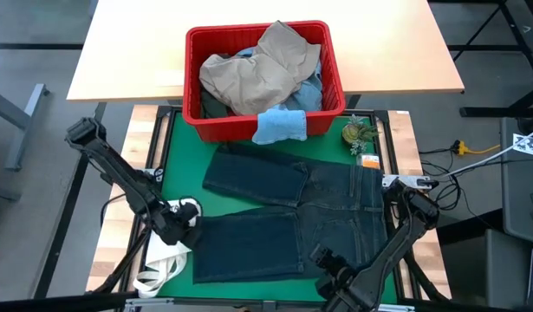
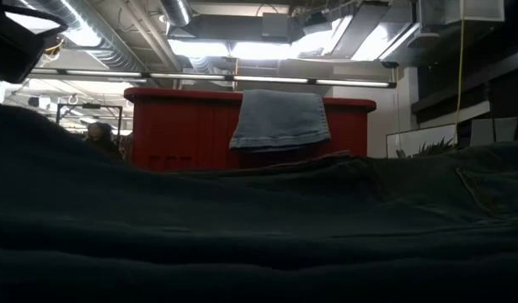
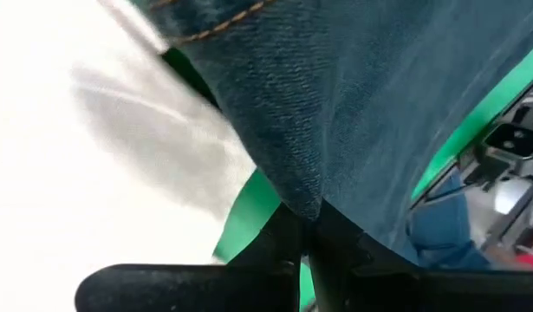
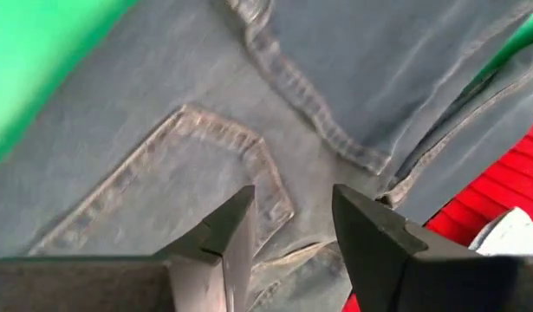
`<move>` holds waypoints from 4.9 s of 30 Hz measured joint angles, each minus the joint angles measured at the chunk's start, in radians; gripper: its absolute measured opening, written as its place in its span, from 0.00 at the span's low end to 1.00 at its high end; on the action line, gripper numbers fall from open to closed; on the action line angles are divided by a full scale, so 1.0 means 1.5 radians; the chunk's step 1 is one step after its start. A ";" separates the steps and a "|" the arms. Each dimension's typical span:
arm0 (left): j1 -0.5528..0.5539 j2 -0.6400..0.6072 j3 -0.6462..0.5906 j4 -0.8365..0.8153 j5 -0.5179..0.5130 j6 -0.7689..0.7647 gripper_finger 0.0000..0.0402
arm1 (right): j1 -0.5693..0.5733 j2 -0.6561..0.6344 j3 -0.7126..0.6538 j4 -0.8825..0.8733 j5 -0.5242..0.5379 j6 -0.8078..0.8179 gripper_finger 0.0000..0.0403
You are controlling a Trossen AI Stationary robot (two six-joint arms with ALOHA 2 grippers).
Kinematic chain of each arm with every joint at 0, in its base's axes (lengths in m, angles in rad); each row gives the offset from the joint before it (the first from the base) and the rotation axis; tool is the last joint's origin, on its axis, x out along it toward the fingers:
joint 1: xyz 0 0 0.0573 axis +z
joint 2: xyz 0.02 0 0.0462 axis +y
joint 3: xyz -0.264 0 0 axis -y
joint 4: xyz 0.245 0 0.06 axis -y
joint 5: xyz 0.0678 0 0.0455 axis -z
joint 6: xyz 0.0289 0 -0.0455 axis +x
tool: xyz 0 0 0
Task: Fold Laundry from Bin
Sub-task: Fold the dark blue pants
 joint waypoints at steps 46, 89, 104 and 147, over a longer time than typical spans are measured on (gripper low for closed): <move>0.066 -0.007 0.001 0.488 -0.182 0.197 0.00 | -0.010 -0.082 0.000 -0.052 -0.041 0.016 0.38; 0.267 0.685 0.625 0.599 0.016 0.555 0.01 | -0.009 -0.176 0.001 -0.081 -0.029 0.016 0.38; 0.267 0.786 0.668 0.593 -0.030 0.611 0.01 | -0.009 -0.175 0.001 -0.079 -0.029 0.016 0.38; 0.283 0.793 0.736 0.626 0.068 0.995 0.30 | -0.008 -0.174 0.001 -0.081 -0.066 0.158 0.38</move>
